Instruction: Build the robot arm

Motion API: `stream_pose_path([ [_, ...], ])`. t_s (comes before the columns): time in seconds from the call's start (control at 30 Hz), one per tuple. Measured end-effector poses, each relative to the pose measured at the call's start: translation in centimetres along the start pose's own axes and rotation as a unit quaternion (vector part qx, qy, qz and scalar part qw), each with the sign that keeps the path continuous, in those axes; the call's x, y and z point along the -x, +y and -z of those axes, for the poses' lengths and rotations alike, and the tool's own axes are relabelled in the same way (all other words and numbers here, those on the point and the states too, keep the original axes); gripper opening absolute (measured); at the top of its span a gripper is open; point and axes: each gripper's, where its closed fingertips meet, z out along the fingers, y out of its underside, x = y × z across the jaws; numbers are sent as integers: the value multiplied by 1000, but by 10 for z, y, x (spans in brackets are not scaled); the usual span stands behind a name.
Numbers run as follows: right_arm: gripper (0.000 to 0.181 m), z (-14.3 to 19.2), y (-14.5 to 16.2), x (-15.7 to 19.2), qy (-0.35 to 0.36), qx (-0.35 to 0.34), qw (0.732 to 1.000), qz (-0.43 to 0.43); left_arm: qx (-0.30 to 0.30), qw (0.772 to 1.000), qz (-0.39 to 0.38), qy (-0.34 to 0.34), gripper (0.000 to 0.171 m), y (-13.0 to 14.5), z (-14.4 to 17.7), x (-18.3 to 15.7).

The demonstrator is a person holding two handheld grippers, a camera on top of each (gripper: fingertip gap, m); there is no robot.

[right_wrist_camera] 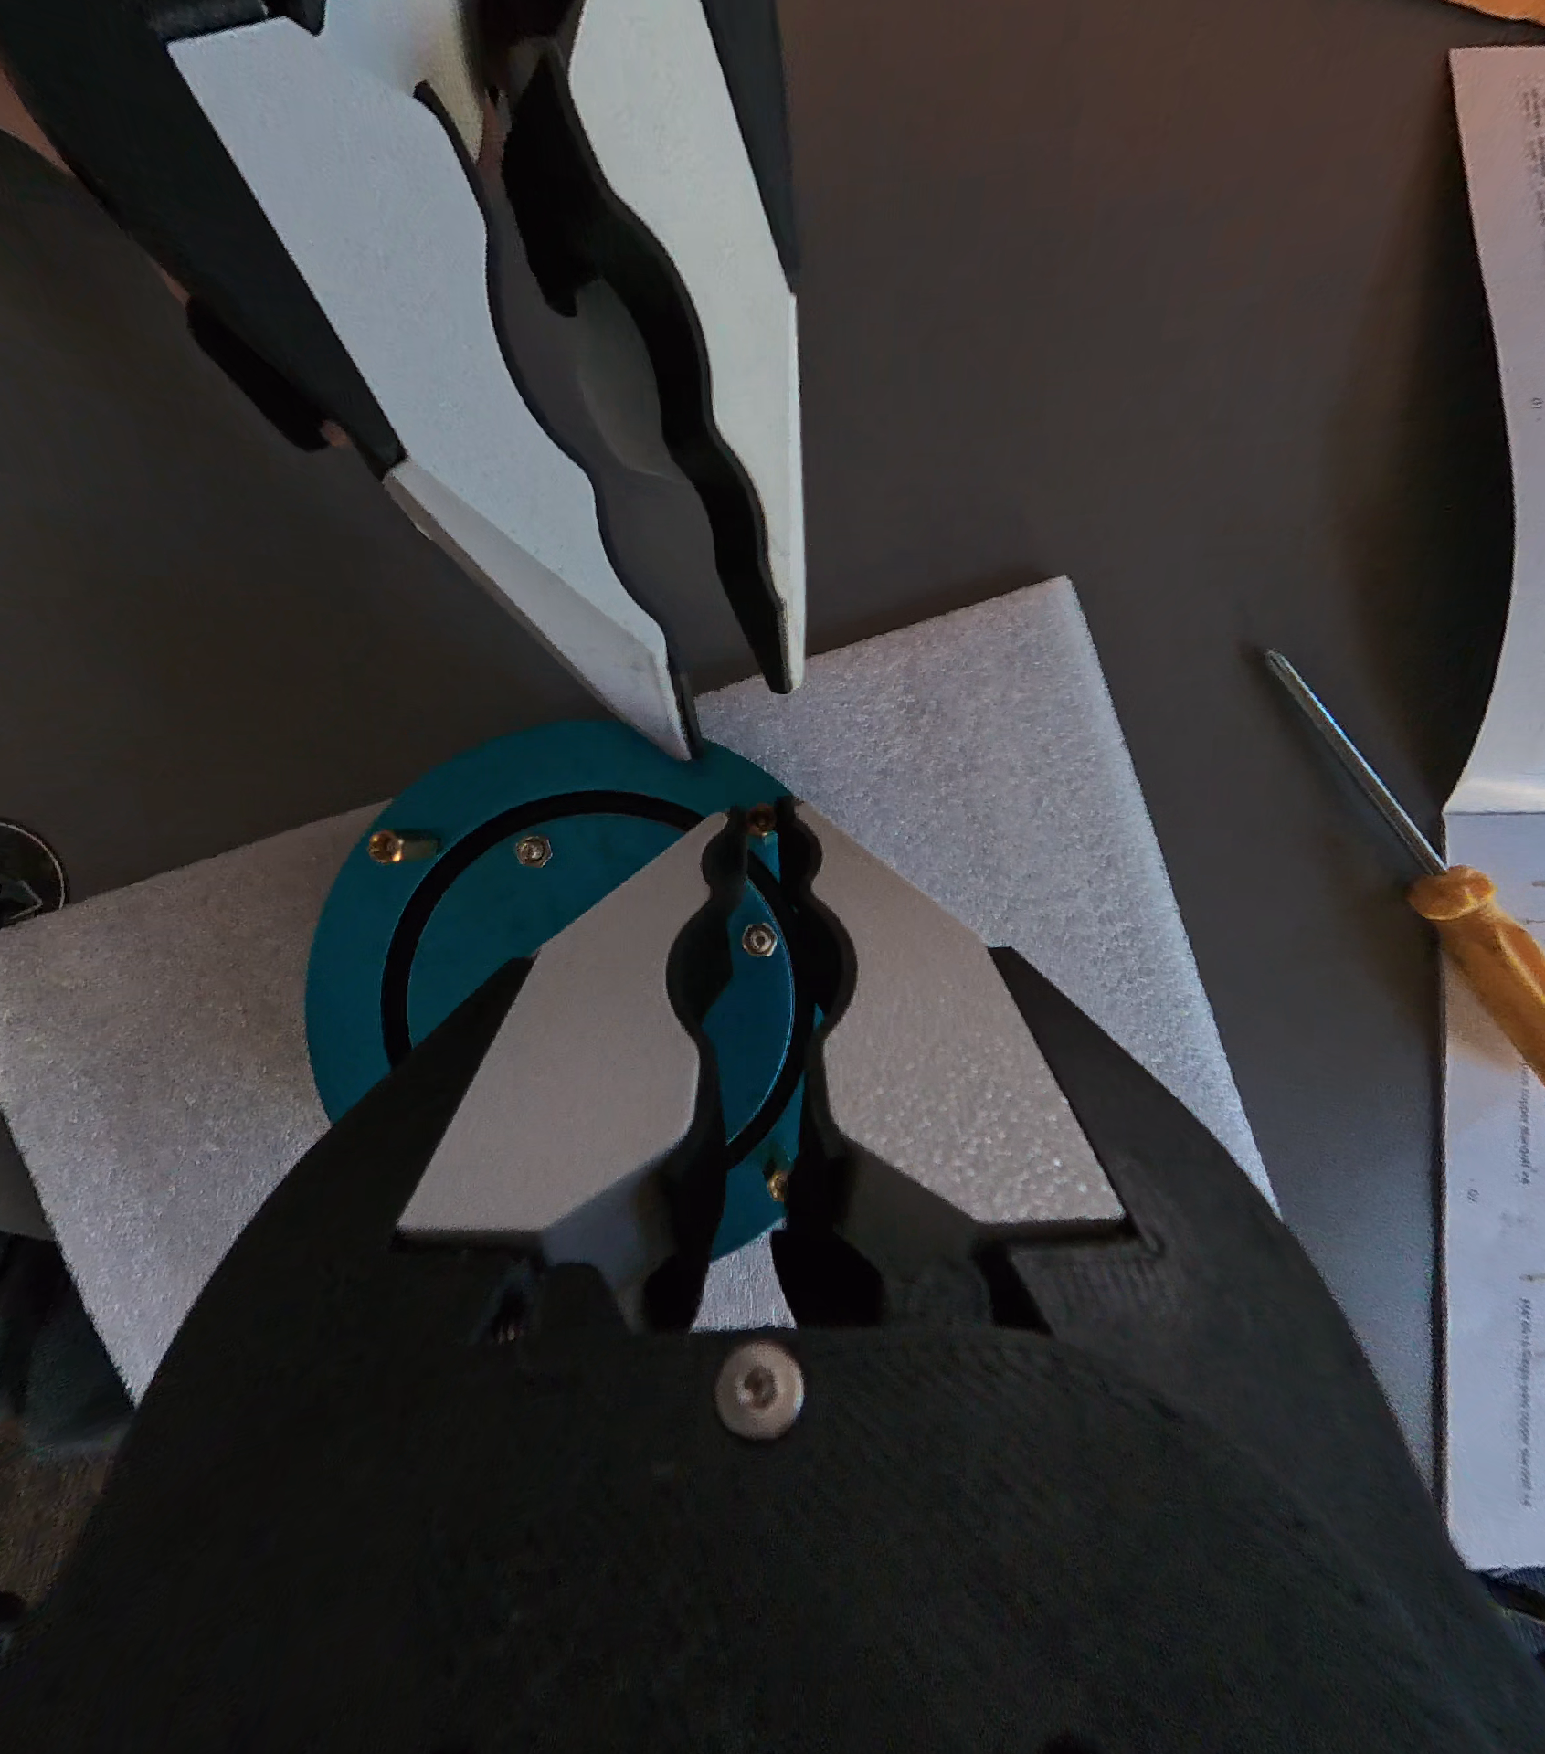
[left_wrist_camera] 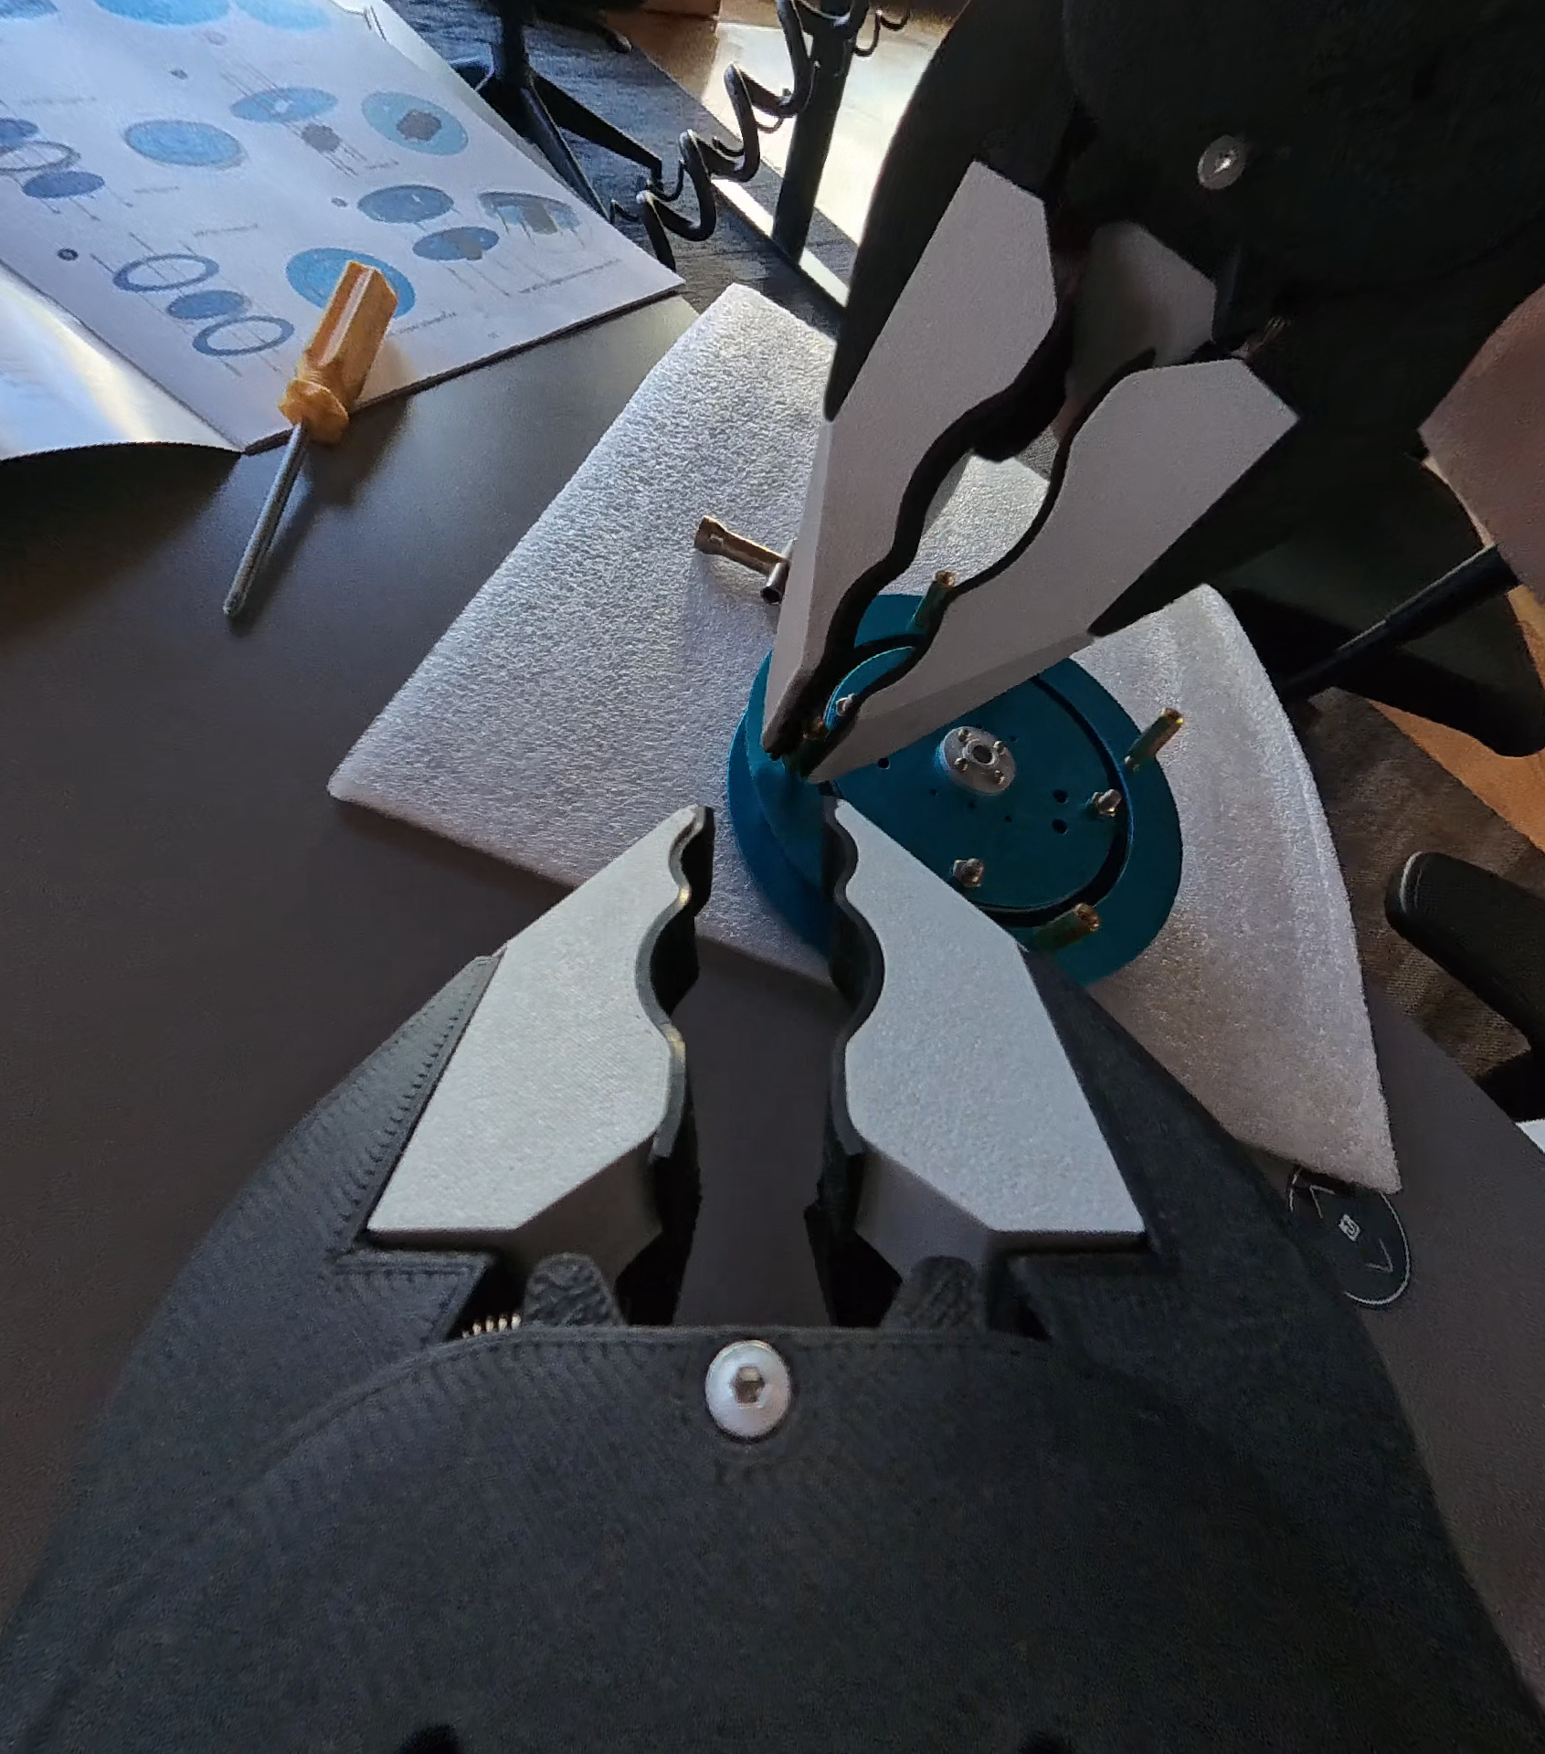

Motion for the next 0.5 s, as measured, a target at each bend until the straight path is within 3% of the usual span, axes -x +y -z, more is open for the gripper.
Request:
stream_pose_path([
  [0.33,4,13,0,-4,-44,-34,998,-28,-9,1000,-7,17,15,0,7,-1],
  [0.5,8,33,-4,-7,-30,-23,999,20,-19,999,6,41,16,-7,3,0],
])
